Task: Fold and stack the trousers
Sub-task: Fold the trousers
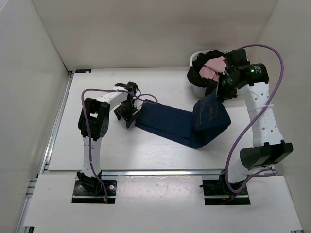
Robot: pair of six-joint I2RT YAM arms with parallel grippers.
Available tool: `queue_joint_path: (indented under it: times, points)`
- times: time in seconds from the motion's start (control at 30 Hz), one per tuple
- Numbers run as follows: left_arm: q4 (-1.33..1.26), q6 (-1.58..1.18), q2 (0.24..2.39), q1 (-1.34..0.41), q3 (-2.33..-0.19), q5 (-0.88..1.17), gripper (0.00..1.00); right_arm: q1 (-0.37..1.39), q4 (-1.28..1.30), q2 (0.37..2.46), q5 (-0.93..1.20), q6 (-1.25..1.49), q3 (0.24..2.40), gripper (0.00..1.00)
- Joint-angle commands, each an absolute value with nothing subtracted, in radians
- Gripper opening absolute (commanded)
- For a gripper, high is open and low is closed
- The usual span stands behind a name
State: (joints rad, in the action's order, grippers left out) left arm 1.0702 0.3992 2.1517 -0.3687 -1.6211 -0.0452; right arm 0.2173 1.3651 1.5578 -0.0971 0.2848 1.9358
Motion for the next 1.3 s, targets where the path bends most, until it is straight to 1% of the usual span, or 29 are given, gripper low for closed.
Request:
queue_joint_path:
  times: [0.0, 0.1, 0.17, 0.23, 0.3, 0.37, 0.47, 0.5, 0.57, 0.6, 0.67, 0.7, 0.77, 0.83, 0.87, 0.93, 0.97, 1.03, 1.07, 1.1, 1.17, 1.23, 1.27]
  points:
    - [1.055, 0.394, 2.152, -0.374, -1.644, -0.067, 0.83, 0.183, 1.450, 1.523, -0.150, 0.262, 2.016, 0.00]
    - [1.055, 0.394, 2.152, -0.374, -1.644, -0.067, 0.83, 0.173, 1.483, 1.514, -0.193, 0.262, 1.990, 0.00]
    - [1.055, 0.394, 2.152, -0.374, -1.644, -0.077, 0.83, 0.173, 1.483, 1.503, -0.181, 0.262, 1.958, 0.00]
    - [1.055, 0.394, 2.143, -0.374, -1.644, -0.077, 0.84, 0.173, 1.483, 1.537, -0.155, 0.252, 1.937, 0.00]
    - [1.055, 0.394, 2.143, -0.374, -1.635, -0.077, 0.84, 0.225, 1.483, 1.572, -0.155, 0.252, 1.937, 0.00]
    - [1.055, 0.394, 2.132, -0.374, -1.626, -0.077, 0.84, 0.271, 1.483, 1.643, -0.195, 0.261, 1.979, 0.00]
    - [1.055, 0.385, 2.132, -0.365, -1.617, -0.077, 0.84, 0.371, 1.483, 1.759, -0.219, 0.293, 2.097, 0.00]
    - [1.055, 0.385, 2.132, -0.356, -1.617, -0.077, 0.84, 0.388, 1.483, 1.820, -0.219, 0.293, 2.165, 0.00]
    - [1.055, 0.385, 2.132, -0.356, -1.617, -0.068, 0.84, 0.428, 1.483, 1.886, -0.196, 0.320, 2.233, 0.00]
    - [1.055, 0.385, 2.132, -0.356, -1.617, -0.067, 0.84, 0.472, 1.483, 1.957, -0.184, 0.321, 2.265, 0.00]
    - [1.055, 0.385, 2.132, -0.347, -1.617, -0.058, 0.84, 0.543, 1.483, 2.029, -0.149, 0.336, 2.359, 0.00]
    - [1.055, 0.385, 2.141, -0.347, -1.617, -0.048, 0.84, 0.563, 1.465, 2.098, -0.126, 0.350, 2.387, 0.00]
    - [1.055, 0.385, 2.141, -0.318, -1.617, -0.006, 0.84, 0.613, 1.421, 2.150, -0.080, 0.406, 2.425, 0.00]
    - [1.055, 0.376, 2.141, -0.287, -1.626, 0.006, 0.84, 0.641, 1.266, 2.164, 0.009, 0.449, 2.375, 0.00]
    - [1.055, 0.376, 2.141, -0.272, -1.626, 0.018, 0.84, 0.664, 1.203, 2.164, 0.041, 0.497, 2.303, 0.00]
    - [1.055, 0.376, 2.141, -0.221, -1.617, 0.031, 0.84, 0.686, 1.035, 2.164, 0.080, 0.550, 2.243, 0.09]
    - [1.055, 0.376, 2.141, -0.206, -1.617, 0.031, 0.84, 0.707, 0.993, 2.164, 0.096, 0.587, 2.217, 0.18]
    - [1.055, 0.376, 2.141, -0.166, -1.608, 0.051, 0.84, 0.716, 0.928, 2.200, 0.116, 0.610, 2.233, 0.25]
    - [1.055, 0.376, 2.141, -0.155, -1.608, 0.051, 0.84, 0.732, 0.913, 2.235, 0.129, 0.621, 2.244, 0.40]
    - [1.055, 0.376, 2.141, -0.143, -1.608, 0.051, 0.84, 0.745, 0.890, 2.249, 0.152, 0.635, 2.253, 0.48]
    - [1.055, 0.376, 2.141, -0.103, -1.597, 0.051, 0.84, 0.775, 0.785, 2.269, 0.274, 0.635, 2.253, 0.61]
    - [1.046, 0.376, 2.132, -0.049, -1.597, 0.060, 0.84, 0.823, 0.733, 2.295, 0.368, 0.594, 2.299, 0.66]
    - [1.046, 0.385, 2.123, -0.029, -1.597, 0.060, 0.84, 0.842, 0.745, 2.295, 0.368, 0.562, 2.334, 0.68]
